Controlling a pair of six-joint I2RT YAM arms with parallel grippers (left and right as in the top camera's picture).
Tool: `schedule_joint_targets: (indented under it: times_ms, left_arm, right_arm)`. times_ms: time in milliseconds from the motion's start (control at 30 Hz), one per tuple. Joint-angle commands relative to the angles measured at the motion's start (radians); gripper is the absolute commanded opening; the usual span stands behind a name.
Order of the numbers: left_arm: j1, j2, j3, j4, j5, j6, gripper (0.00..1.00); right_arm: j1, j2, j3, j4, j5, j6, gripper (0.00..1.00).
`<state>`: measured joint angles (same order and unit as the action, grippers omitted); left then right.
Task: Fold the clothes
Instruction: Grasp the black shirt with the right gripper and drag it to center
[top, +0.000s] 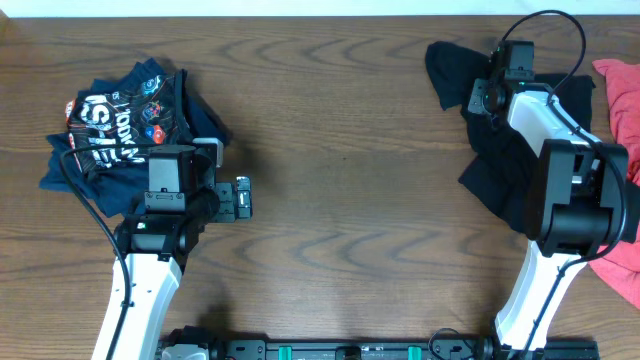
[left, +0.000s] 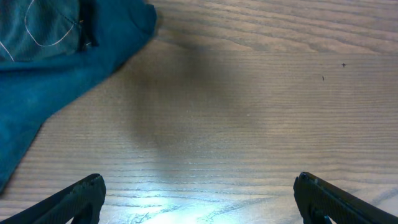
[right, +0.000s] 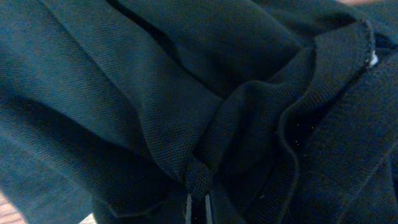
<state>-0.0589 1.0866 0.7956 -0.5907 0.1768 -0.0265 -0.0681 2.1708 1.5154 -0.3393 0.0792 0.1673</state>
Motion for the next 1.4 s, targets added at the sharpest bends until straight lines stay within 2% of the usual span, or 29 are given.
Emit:
schedule_joint_targets:
  times_ms: [0, 167, 267, 433, 467, 500, 533, 567, 600, 633, 733, 867, 967, 1067, 1233, 1367]
  left_arm:
    - [0.003, -0.001, 0.014, 0.002, -0.001, -0.002, 0.98]
    - [0.003, -0.001, 0.014, 0.002, -0.001, -0.002, 0.98]
    - [0.003, -0.001, 0.014, 0.002, -0.001, -0.002, 0.98]
    - [0.003, -0.001, 0.014, 0.002, -0.001, -0.002, 0.98]
    - [0.003, -0.001, 0.014, 0.002, -0.001, -0.002, 0.98]
    - [0.003, -0.001, 0.014, 0.002, -0.002, -0.002, 0.98]
    - [0.003, -0.001, 0.014, 0.002, -0.001, -0.002, 0.98]
    - [0.003, -0.001, 0.014, 0.002, -0.001, -0.002, 0.98]
    - [0.003, -0.001, 0.014, 0.002, -0.001, -0.002, 0.98]
    - [0.003, -0.001, 0.014, 0.002, -0.001, -0.002, 0.98]
    - [0.003, -0.001, 0.014, 0.002, -0.001, -0.002, 0.98]
    - [0.003, -0.001, 0.014, 0.003, 0.000, -0.002, 0.98]
    - [0.003, -0.001, 0.014, 0.014, 0.061, -0.002, 0.98]
    - [0.002, 0.005, 0.014, 0.064, 0.166, -0.009, 0.98]
    - [-0.026, 0.064, 0.014, 0.193, 0.248, -0.165, 0.98]
    - [-0.116, 0.176, 0.014, 0.311, 0.258, -0.247, 0.98]
  right_arm:
    - [0.029, -0.122, 0.013, 0.008, -0.096, -0.027, 0.01]
    - [0.125, -0.239, 0.014, -0.014, -0.292, -0.072, 0.01]
    - [0.214, -0.250, 0.014, 0.036, -0.296, -0.071, 0.01]
    - [0.365, -0.192, 0.014, 0.407, -0.297, -0.021, 0.03]
    - [0.397, -0.179, 0.014, 0.488, -0.294, -0.023, 0.10]
    - [0.417, -0.173, 0.014, 0.529, -0.280, -0.023, 0.24]
    - [0.437, -0.170, 0.014, 0.557, -0.262, -0.022, 0.53]
    - [0.454, -0.168, 0.014, 0.566, -0.242, -0.022, 0.77]
    - [0.467, -0.168, 0.014, 0.557, -0.218, -0.023, 0.95]
    - [0.472, -0.168, 0.014, 0.535, -0.195, -0.027, 0.99]
    - [0.462, -0.169, 0.014, 0.425, -0.097, -0.026, 0.99]
    - [0.392, -0.195, 0.014, 0.167, 0.074, -0.026, 0.99]
    - [0.322, -0.220, 0.014, -0.020, 0.133, -0.026, 0.99]
    - [0.246, -0.237, 0.014, -0.204, 0.109, -0.027, 0.99]
    - [0.132, -0.237, 0.014, -0.451, 0.089, -0.016, 0.98]
    - [0.050, -0.237, 0.014, -0.505, 0.088, 0.029, 0.99]
